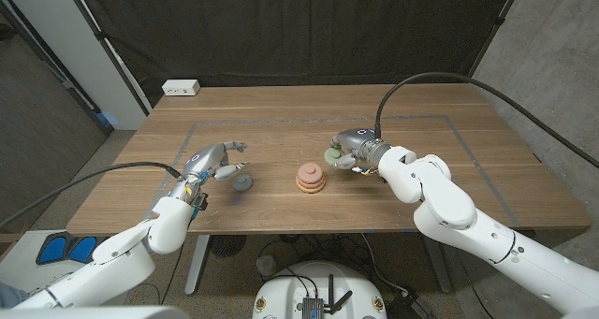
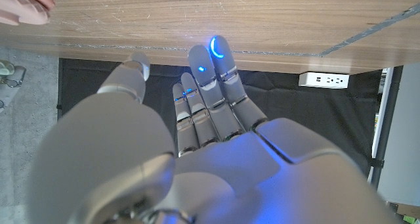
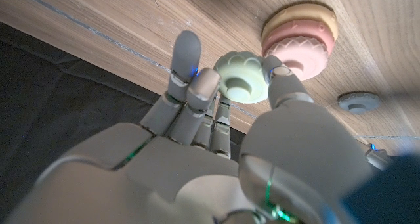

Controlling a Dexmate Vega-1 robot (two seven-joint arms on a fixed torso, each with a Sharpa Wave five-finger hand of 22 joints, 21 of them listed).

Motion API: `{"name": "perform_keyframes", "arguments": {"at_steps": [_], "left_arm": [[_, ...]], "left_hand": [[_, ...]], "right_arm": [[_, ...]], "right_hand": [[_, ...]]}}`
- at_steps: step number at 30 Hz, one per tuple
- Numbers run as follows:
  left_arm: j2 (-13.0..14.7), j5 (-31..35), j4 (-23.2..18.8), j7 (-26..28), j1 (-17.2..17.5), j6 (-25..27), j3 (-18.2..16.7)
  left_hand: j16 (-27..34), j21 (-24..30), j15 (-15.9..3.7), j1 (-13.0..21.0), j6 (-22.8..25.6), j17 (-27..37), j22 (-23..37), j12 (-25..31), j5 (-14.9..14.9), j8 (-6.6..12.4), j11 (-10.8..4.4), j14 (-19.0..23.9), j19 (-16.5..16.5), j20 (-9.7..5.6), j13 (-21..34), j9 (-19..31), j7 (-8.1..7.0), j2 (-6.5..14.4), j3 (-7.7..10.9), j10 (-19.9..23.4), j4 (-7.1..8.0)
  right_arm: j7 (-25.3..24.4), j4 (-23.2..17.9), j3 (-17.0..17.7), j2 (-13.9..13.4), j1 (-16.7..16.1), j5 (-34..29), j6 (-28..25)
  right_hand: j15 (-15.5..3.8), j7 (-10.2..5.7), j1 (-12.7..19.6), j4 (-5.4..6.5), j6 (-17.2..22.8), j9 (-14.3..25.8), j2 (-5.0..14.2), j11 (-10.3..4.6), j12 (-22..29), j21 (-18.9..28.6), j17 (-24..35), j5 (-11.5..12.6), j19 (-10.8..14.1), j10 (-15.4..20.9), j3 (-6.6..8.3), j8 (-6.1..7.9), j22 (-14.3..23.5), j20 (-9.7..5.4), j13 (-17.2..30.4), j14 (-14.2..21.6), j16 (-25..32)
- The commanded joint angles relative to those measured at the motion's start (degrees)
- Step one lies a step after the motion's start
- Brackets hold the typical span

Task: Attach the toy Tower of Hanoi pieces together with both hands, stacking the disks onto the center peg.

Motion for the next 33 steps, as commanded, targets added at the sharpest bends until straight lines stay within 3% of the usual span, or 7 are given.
{"name": "perform_keyframes", "arguments": {"at_steps": [1,9,33], "left_arm": [[0.0,0.2,0.1,0.0,-0.8,1.0,0.7],[-0.2,0.1,-0.2,1.1,0.2,1.3,0.3],[0.1,0.4,-1.3,2.3,3.2,0.2,-1.8]], "left_hand": [[0.1,0.5,-5.68,-0.5,0.2,0.2,0.0,-0.1,0.2,0.00,-0.14,0.2,0.3,-7.40,0.1,0.3,0.18,0.1,0.21,-0.3,0.09],[0.1,0.5,-5.69,-0.5,0.2,0.2,0.0,-0.1,0.2,-0.02,-0.15,0.1,0.3,-7.41,0.1,0.3,0.17,0.0,0.24,-0.3,0.08],[0.1,0.5,-5.69,-0.5,0.2,0.1,0.0,-0.1,0.2,-0.08,-0.15,0.2,0.3,-7.46,0.1,0.4,0.15,0.0,0.41,-0.4,0.08]], "right_arm": [[0.3,1.7,-1.1,1.5,1.9,0.6,4.2],[0.3,1.9,-1.9,2.5,3.0,0.2,6.2],[6.6,4.7,-4.8,6.5,6.6,-2.5,9.3]], "right_hand": [[0.14,-0.95,0.8,2.18,1.5,0.2,1.20,-4.68,0.0,-0.2,0.1,0.4,0.6,5.4,2.77,0.15,0.2,-2.68,0.3,0.6,0.5],[0.14,-0.96,0.7,2.18,1.6,0.2,1.17,-4.61,-0.1,-0.3,0.1,0.4,0.7,5.5,2.96,0.09,0.2,-2.68,0.4,0.5,0.7],[0.15,-0.93,0.4,2.25,1.6,0.2,1.11,-4.64,-0.4,-0.4,0.1,0.5,0.7,5.5,3.44,-0.13,0.2,-2.68,0.6,0.4,1.2]]}}
